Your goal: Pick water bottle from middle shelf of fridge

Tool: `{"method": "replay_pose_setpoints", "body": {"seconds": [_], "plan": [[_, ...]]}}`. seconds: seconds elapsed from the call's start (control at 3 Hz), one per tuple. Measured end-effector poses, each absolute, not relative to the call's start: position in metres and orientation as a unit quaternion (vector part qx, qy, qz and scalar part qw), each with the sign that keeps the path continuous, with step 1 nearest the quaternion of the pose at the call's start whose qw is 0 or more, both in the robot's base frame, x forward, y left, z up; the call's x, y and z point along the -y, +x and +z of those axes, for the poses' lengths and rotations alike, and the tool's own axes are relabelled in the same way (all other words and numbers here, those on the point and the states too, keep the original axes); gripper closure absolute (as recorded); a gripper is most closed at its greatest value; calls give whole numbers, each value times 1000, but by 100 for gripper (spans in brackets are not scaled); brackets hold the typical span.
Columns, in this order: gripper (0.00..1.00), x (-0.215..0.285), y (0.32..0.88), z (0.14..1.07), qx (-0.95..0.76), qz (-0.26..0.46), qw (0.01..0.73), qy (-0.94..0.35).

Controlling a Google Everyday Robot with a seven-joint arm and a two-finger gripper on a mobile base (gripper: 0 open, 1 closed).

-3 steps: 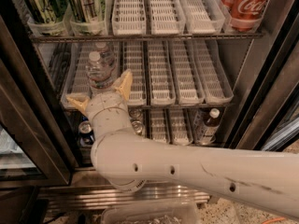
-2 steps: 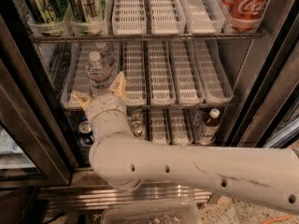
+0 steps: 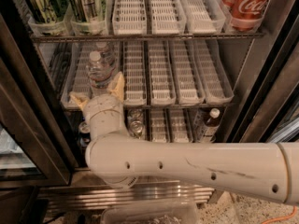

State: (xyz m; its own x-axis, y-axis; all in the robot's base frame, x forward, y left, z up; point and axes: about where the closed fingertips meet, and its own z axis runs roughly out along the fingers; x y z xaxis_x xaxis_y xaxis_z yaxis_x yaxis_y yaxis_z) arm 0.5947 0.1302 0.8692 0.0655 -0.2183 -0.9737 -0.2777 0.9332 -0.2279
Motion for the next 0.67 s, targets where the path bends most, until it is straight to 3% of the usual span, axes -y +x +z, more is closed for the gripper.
{"method": "replay_pose_setpoints", "body": {"seconds": [0.67], "plan": [[15, -133, 604, 872, -676, 16, 715, -179]]}}
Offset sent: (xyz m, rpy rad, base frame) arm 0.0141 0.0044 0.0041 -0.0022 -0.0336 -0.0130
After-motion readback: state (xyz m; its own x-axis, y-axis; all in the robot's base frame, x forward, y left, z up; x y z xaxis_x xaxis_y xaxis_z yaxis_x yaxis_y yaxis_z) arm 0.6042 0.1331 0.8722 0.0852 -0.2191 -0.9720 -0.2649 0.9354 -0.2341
